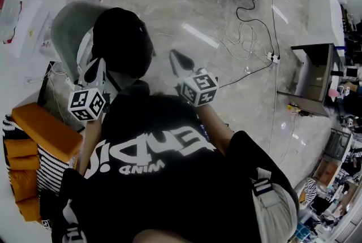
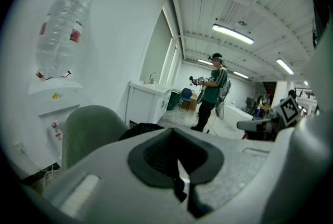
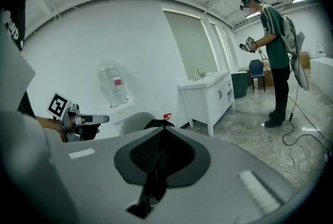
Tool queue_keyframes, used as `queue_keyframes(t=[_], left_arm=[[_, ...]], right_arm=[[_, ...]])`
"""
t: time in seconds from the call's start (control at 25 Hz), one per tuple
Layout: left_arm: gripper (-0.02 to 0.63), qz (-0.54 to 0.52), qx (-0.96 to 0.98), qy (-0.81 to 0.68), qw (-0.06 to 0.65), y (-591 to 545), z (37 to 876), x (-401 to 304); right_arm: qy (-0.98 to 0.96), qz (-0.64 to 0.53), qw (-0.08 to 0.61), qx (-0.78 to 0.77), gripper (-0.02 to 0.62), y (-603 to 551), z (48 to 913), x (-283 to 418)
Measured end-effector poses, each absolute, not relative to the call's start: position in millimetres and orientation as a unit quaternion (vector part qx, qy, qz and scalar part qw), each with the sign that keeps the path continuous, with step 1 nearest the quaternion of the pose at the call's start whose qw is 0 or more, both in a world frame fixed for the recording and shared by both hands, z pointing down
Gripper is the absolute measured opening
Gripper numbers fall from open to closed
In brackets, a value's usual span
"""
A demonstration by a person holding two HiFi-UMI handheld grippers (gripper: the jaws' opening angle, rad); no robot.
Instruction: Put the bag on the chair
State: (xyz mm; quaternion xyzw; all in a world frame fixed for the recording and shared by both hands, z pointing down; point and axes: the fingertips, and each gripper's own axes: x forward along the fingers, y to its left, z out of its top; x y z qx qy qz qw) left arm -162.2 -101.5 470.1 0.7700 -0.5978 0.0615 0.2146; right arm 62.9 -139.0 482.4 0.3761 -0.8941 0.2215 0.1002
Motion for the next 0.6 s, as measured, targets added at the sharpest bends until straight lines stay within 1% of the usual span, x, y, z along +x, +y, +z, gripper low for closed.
queue_keyframes(t=[0.6], left_arm=[[0.000,0.072,0.768,-0.596,0.224,-99.6,480.5,-155.6]], right_arm=[[-0.890,0.224,0.103,0.383,0.000,-140.0,486.5,70.0]])
